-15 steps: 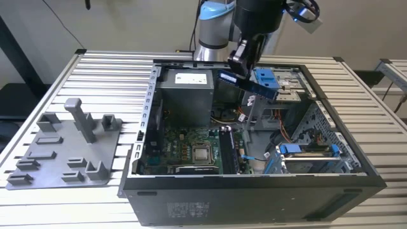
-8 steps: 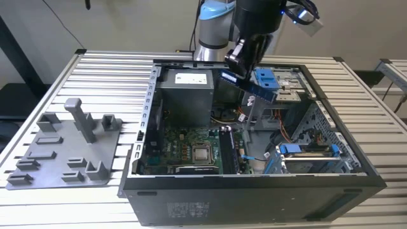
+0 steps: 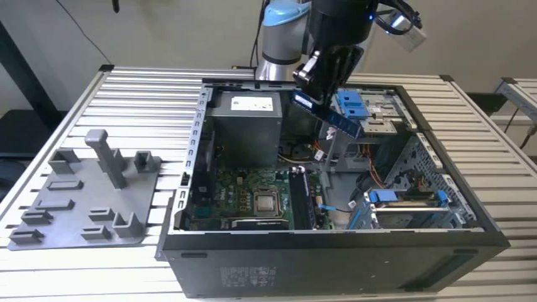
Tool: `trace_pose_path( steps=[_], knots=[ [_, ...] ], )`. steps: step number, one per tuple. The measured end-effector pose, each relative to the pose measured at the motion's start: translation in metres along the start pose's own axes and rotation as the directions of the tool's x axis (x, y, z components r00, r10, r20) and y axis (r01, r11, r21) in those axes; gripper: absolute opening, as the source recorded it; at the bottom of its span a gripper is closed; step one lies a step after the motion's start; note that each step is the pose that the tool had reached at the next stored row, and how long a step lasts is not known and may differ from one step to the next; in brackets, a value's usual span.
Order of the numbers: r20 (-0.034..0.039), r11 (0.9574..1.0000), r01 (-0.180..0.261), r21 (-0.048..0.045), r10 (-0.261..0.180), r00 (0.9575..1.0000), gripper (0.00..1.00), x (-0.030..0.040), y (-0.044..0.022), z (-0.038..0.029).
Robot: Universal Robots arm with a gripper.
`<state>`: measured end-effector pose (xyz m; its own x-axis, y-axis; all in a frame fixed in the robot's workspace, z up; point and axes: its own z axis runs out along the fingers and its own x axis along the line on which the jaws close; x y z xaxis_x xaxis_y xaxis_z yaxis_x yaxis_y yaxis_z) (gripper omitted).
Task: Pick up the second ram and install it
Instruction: 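Insert the second ram into the second slot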
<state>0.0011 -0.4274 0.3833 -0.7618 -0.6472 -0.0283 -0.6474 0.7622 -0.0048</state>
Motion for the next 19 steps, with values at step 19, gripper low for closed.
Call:
trace_pose_path(
  steps=[19],
  knots=[
    [-0.0002,0.9656,-0.26,0.0075,0.26,0.9656,0.14,0.0004,-0.0005,0.0012]
  ],
)
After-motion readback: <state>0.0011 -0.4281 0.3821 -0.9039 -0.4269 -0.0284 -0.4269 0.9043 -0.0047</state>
